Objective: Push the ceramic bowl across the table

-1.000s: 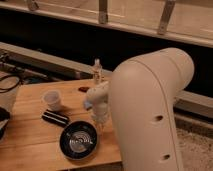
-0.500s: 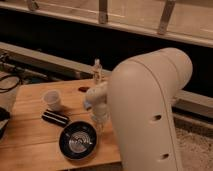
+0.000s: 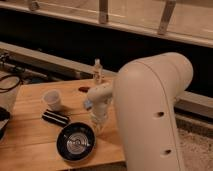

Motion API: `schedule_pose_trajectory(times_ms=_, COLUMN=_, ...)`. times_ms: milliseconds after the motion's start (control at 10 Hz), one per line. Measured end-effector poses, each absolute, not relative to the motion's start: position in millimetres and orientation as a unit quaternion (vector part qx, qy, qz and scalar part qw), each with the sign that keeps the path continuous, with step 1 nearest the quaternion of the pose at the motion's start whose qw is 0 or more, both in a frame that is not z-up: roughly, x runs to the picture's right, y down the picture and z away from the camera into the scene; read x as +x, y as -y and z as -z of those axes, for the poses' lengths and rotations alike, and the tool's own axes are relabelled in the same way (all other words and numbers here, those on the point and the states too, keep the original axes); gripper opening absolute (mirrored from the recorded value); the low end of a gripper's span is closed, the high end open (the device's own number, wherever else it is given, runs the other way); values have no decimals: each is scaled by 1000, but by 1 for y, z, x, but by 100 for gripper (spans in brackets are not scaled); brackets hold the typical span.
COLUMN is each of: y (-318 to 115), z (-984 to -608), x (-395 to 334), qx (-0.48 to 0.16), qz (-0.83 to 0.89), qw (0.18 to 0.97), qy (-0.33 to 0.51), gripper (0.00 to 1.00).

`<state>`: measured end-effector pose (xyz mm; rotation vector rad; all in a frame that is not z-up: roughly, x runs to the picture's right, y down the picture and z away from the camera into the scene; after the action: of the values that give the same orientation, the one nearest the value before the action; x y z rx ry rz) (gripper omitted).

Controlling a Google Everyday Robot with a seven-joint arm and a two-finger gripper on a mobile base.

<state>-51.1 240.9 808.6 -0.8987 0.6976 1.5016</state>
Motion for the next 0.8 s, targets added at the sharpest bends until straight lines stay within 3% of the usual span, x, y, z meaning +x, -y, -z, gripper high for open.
schedule_pose_trajectory(times_ms=300, y=-248, z=-809, x=-76, qx=-430, qz=-605, qw=608, qy=-283, gripper=0)
schedule_pose_trajectory(times_ms=800, y=-250, z=-805, x=-70, qx=-421, qz=-603, qw=615, qy=-284, gripper=0)
